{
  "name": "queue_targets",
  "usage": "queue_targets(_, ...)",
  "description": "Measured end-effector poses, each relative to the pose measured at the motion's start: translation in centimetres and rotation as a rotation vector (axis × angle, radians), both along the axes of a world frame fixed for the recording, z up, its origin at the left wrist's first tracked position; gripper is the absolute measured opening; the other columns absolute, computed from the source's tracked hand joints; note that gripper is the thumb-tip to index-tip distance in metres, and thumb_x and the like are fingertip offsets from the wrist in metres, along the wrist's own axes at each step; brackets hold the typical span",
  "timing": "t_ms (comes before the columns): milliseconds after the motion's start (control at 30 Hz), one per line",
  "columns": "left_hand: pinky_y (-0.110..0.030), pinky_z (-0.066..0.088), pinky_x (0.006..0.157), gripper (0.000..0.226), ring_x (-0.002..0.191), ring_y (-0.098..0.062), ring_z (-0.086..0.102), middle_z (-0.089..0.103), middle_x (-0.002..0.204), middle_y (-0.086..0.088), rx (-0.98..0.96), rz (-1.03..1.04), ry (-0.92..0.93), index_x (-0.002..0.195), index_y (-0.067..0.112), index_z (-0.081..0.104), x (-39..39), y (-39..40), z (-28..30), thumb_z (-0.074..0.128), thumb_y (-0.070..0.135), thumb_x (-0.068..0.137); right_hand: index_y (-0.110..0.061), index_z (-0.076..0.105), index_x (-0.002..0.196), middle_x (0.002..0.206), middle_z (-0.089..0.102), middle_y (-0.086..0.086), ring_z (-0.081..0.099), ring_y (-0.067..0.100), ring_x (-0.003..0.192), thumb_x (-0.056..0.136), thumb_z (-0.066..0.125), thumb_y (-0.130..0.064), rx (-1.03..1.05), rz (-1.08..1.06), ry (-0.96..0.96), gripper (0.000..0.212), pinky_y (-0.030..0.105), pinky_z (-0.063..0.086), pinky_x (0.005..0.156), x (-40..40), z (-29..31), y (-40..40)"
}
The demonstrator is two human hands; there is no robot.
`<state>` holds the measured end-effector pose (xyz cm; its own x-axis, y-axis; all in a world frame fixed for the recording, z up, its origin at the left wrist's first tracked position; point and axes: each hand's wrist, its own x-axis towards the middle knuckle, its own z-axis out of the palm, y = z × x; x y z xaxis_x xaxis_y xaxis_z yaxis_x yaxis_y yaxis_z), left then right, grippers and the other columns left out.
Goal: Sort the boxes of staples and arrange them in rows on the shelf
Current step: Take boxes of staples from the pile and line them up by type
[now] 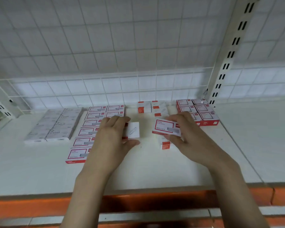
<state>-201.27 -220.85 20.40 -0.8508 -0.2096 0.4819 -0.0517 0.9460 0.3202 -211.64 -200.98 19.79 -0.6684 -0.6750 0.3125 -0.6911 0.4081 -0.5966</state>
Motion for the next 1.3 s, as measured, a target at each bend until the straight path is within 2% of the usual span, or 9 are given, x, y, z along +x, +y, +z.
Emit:
queue_targets(100, -0.026, 0.036, 0.074, 0.054, 0.089, -0.032, 0.053, 0.063, 0.095, -0.009, 0.029, -0.051, -0.002, 0.101, 0.005, 0.063, 0.8, -1.9, 0.0, 0.087, 0.025, 0.056, -0.014, 0.044, 0.121, 0.111, 0.036, -0.005, 0.039, -0.005, 0.096, 0.087, 0.06, -0.014, -0.025, -0.028, 0.02, 0.038, 0.004, 0.035, 0.082, 1.7, 0.1, -1.7)
queue_targets(200, -0.035, 0.043, 0.072, 0.052, 0.083, -0.03, 0.053, 0.061, 0.089, -0.005, 0.059, -0.08, 0.001, 0.094, 0.008, 0.063, 1.7, -3.2, 0.0, 0.08, 0.04, 0.057, -0.016, 0.046, 0.113, 0.105, 0.038, -0.009, 0.042, -0.003, 0.097, 0.083, 0.063, -0.009, -0.037, -0.067, 0.06, 0.035, 0.014, 0.042, 0.074, 3.0, 0.1, -2.7)
queue_targets(300, -0.04, 0.048, 0.069, 0.053, 0.079, -0.029, 0.055, 0.062, 0.085, -0.004, 0.041, -0.097, 0.005, 0.093, 0.009, 0.064, 2.4, -4.2, 0.0, 0.073, 0.047, 0.056, -0.013, 0.051, 0.109, 0.102, 0.048, -0.003, 0.044, 0.004, 0.086, 0.078, 0.062, -0.009, -0.022, -0.111, 0.152, 0.033, 0.012, 0.035, 0.072, 3.8, 0.1, -3.2)
queue_targets(433, -0.037, 0.046, 0.067, 0.054, 0.077, -0.03, 0.056, 0.064, 0.087, -0.005, 0.014, -0.135, -0.022, 0.093, 0.009, 0.066, 2.5, -4.7, -0.6, 0.08, 0.045, 0.056, -0.011, 0.058, 0.107, 0.103, 0.06, 0.004, 0.045, 0.019, 0.093, 0.069, 0.06, -0.018, 0.086, -0.222, 0.291, 0.038, 0.021, 0.029, 0.075, 4.1, -0.1, -3.2)
queue_targets(600, -0.033, 0.036, 0.078, 0.058, 0.092, -0.032, 0.051, 0.064, 0.101, -0.01, 0.033, -0.143, -0.057, 0.107, 0.005, 0.066, 1.4, -4.0, -1.4, 0.086, 0.03, 0.058, -0.013, 0.057, 0.112, 0.109, 0.06, 0.002, 0.047, 0.022, 0.101, 0.074, 0.069, -0.006, 0.136, -0.244, 0.235, 0.04, 0.018, 0.027, 0.078, 3.8, -0.1, -2.1)
queue_targets(733, -0.027, 0.031, 0.08, 0.059, 0.1, -0.027, 0.047, 0.062, 0.108, -0.006, 0.063, -0.175, -0.049, 0.115, 0.009, 0.062, 0.6, -2.0, -0.7, 0.081, 0.037, 0.066, -0.015, 0.057, 0.114, 0.109, 0.058, 0.0, 0.047, 0.018, 0.101, 0.078, 0.068, -0.009, 0.147, -0.257, 0.192, 0.037, 0.015, 0.026, 0.076, 3.4, 0.1, -0.5)
queue_targets(900, -0.035, 0.042, 0.082, 0.059, 0.094, -0.024, 0.054, 0.063, 0.099, -0.002, 0.056, -0.167, -0.074, 0.107, 0.014, 0.064, -0.6, 0.3, -0.6, 0.076, 0.053, 0.065, -0.011, 0.056, 0.116, 0.109, 0.059, 0.005, 0.049, 0.024, 0.103, 0.079, 0.069, -0.011, 0.17, -0.283, 0.185, 0.039, 0.019, 0.027, 0.077, 2.6, 0.1, 1.4)
queue_targets(1033, -0.033, 0.041, 0.079, 0.053, 0.096, -0.026, 0.051, 0.061, 0.101, -0.004, 0.048, -0.163, -0.08, 0.108, 0.013, 0.063, -1.4, 1.2, -1.3, 0.076, 0.045, 0.068, -0.012, 0.056, 0.115, 0.112, 0.059, 0.005, 0.049, 0.024, 0.104, 0.079, 0.068, -0.013, 0.158, -0.291, 0.177, 0.037, 0.021, 0.03, 0.079, 2.1, -0.4, 2.9)
queue_targets(1300, -0.03, 0.039, 0.085, 0.053, 0.103, -0.025, 0.048, 0.057, 0.112, -0.003, 0.014, -0.168, -0.167, 0.121, 0.013, 0.057, -2.3, 1.8, -1.8, 0.071, 0.039, 0.077, -0.012, 0.055, 0.118, 0.115, 0.057, 0.004, 0.048, 0.022, 0.107, 0.081, 0.064, -0.012, 0.14, -0.293, 0.133, 0.038, 0.023, 0.033, 0.082, 1.2, -1.1, 4.1)
